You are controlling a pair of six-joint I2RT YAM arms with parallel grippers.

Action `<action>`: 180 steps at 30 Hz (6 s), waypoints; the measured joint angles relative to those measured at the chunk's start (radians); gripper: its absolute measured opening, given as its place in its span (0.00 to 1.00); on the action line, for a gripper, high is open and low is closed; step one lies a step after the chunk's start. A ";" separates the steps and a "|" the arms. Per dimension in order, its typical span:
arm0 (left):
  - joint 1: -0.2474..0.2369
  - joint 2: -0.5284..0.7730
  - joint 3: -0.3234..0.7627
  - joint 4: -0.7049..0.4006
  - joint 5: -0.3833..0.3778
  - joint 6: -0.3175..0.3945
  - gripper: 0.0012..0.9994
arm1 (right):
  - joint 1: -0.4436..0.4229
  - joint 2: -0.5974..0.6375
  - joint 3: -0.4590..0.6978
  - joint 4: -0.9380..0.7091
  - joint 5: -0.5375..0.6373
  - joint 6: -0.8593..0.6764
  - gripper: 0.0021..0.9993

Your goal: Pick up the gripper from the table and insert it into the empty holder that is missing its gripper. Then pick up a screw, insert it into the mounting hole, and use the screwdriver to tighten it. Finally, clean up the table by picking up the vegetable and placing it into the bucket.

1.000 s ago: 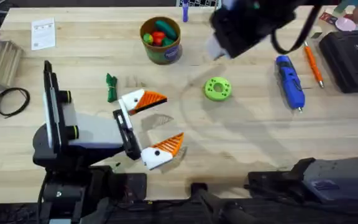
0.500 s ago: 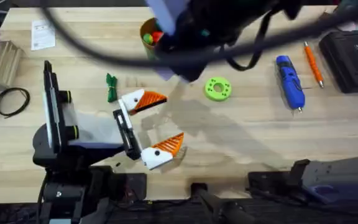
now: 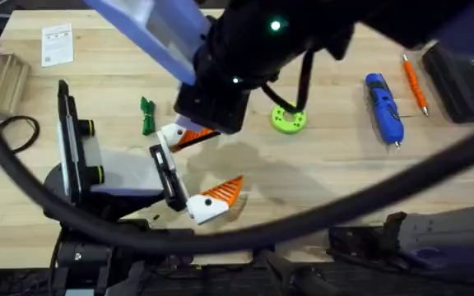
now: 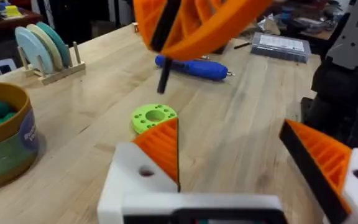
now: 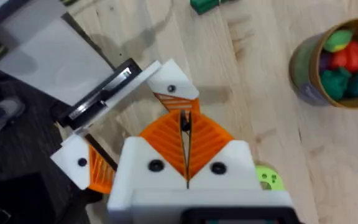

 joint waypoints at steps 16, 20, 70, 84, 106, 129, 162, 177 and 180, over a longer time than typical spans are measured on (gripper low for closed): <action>0.000 0.000 0.000 0.000 0.000 0.000 0.99 | 0.008 0.069 0.000 0.025 -0.068 -0.019 0.00; 0.000 0.000 0.000 0.000 0.000 0.000 0.99 | 0.008 0.072 0.000 0.025 -0.068 -0.020 0.00; 0.000 0.000 0.000 0.000 0.000 -0.012 0.99 | 0.008 0.143 0.002 0.043 -0.048 -0.042 0.00; 0.000 0.000 0.000 -0.001 0.000 -0.019 0.99 | 0.010 0.162 0.004 0.052 -0.049 -0.042 0.00; 0.000 0.000 0.000 -0.003 0.015 -0.017 0.99 | -0.051 0.160 0.010 0.044 -0.036 0.074 0.91; 0.000 0.000 0.000 -0.003 0.015 -0.014 0.99 | -0.594 -0.390 -0.415 0.109 -0.045 0.304 0.91; 0.000 0.000 0.000 -0.003 0.015 -0.014 0.29 | -1.094 -0.460 -0.712 0.230 -0.044 0.391 0.92; 0.000 0.000 0.000 -0.003 0.015 -0.011 0.00 | -1.194 -0.330 -0.712 0.351 0.103 0.240 0.95; 0.000 0.000 0.000 -0.003 0.015 -0.011 0.00 | -1.196 -0.304 -0.712 0.351 0.142 0.203 0.98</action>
